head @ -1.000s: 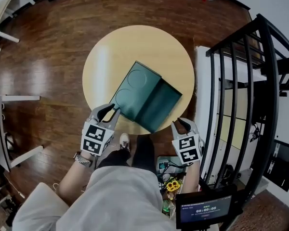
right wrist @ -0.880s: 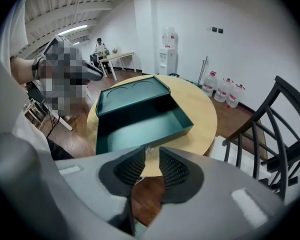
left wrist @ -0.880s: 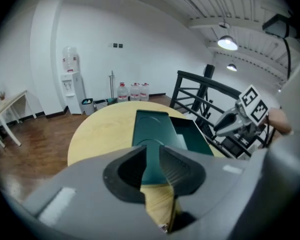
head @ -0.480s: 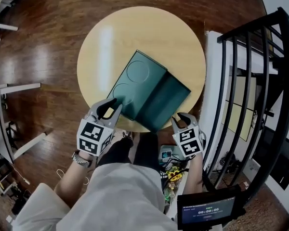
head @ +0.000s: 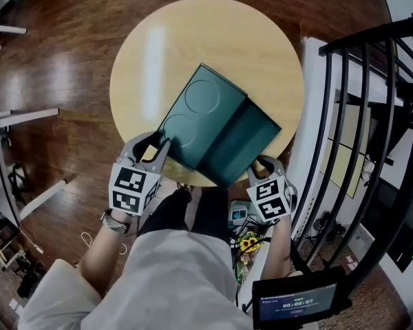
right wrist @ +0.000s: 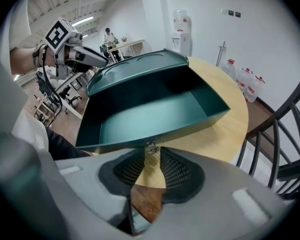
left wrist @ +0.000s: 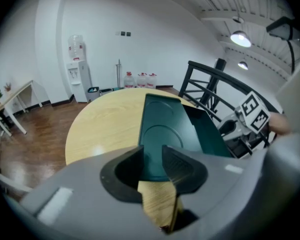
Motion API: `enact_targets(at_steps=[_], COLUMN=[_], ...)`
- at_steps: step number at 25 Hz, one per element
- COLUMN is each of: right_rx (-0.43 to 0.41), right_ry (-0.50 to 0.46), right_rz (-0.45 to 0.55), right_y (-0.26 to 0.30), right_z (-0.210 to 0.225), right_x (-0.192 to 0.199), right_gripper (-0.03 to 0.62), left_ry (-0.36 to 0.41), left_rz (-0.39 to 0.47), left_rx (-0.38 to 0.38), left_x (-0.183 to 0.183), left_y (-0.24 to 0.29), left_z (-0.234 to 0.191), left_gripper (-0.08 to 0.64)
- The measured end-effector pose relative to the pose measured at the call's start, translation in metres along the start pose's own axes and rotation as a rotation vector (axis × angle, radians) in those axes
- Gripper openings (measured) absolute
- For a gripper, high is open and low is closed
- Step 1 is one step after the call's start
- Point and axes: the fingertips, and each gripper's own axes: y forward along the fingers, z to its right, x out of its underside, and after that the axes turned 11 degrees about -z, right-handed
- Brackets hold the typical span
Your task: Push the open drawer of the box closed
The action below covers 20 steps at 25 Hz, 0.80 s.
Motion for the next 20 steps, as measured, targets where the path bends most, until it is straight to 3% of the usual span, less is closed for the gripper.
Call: enact_targets(at_steps=[4,9,20], right_rx=[0.001,0.002,0.012], right_ry=[-0.007,-0.015,-0.036], right_rz=[-0.011,-0.032,-0.023], right_y=[0.002,0.002,0.002], right_z=[-0.001,0.0,-0.002], right_x=[-0.001,-0.001,-0.018], right_gripper=[0.1,0.073,0.072], left_ry=[-0.049,-0.036,-0.003], left_rz=[-0.039,-0.038,-0.042], left_rx=[0.041,0.014,0.019], left_x=[0.012,0.012,0.013], left_y=[0.007,0.008,0.007], left_z=[0.0,-0.004,-0.002], left_gripper=[0.123,0.072,0.068])
